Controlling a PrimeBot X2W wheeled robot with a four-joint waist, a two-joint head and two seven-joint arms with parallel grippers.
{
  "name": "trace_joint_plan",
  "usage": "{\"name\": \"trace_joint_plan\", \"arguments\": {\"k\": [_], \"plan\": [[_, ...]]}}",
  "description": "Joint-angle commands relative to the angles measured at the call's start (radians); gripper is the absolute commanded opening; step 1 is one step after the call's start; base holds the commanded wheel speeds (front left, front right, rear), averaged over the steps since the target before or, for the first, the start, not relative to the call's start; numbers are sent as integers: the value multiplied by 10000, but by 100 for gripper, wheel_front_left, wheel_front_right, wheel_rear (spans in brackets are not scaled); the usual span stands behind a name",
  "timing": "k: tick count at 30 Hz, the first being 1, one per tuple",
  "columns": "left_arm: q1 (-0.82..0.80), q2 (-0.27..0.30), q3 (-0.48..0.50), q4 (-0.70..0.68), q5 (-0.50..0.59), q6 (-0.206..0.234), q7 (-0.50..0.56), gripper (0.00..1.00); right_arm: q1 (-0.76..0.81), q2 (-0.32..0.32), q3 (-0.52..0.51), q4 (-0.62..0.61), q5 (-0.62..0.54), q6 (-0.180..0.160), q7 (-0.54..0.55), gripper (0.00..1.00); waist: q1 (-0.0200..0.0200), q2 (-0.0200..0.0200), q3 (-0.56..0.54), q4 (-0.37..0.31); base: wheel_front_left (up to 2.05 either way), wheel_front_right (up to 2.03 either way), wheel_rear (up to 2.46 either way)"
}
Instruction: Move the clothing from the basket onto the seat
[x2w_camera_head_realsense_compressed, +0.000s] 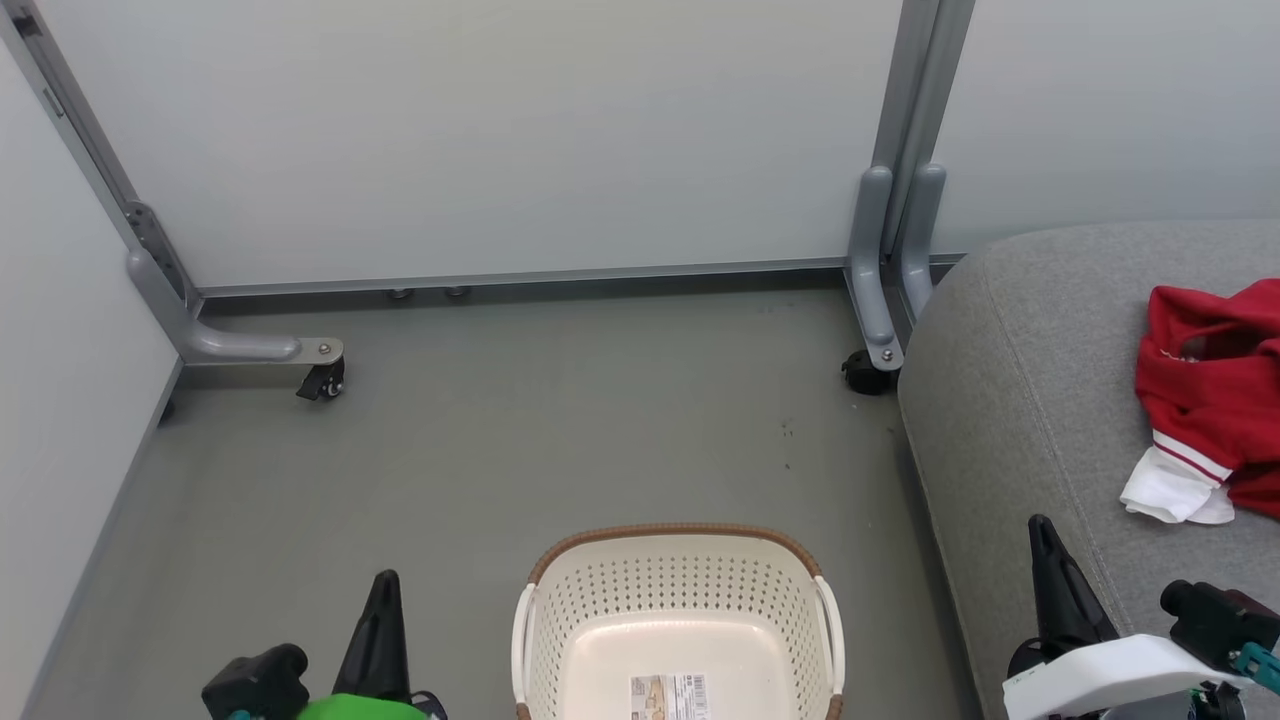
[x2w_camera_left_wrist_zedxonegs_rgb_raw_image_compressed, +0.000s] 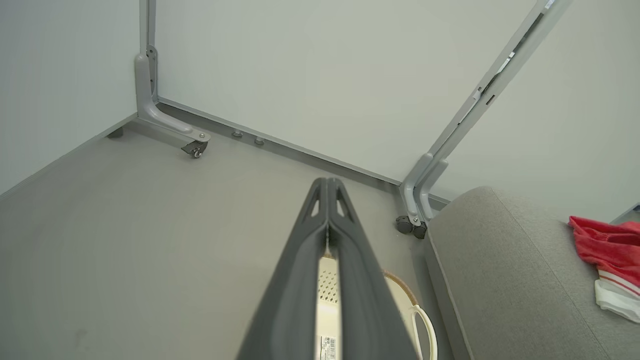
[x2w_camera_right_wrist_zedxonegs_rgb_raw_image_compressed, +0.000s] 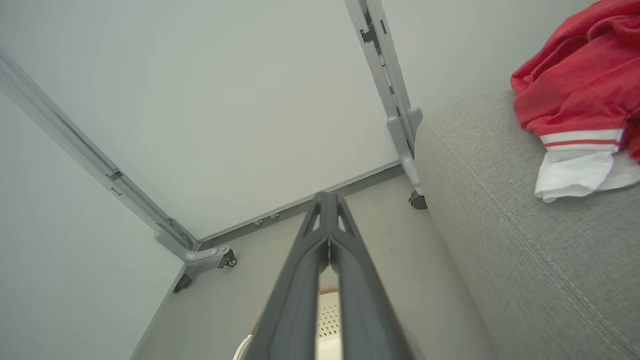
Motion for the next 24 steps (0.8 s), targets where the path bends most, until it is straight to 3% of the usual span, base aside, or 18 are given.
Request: {"name": "trace_joint_plan", "arguments": {"k": [1, 24], "plan": [[-448, 102, 109, -114, -465, -77, 77, 0, -353, -12, -69, -79, 435, -1, 87, 0, 0, 0, 13, -8, 0, 0, 0], [-980, 209, 756, 52, -3868, -495, 824, 0, -952, 26, -355, 275, 3713, -1, 936, 0, 0, 0, 195, -102, 0, 0, 0]]}}
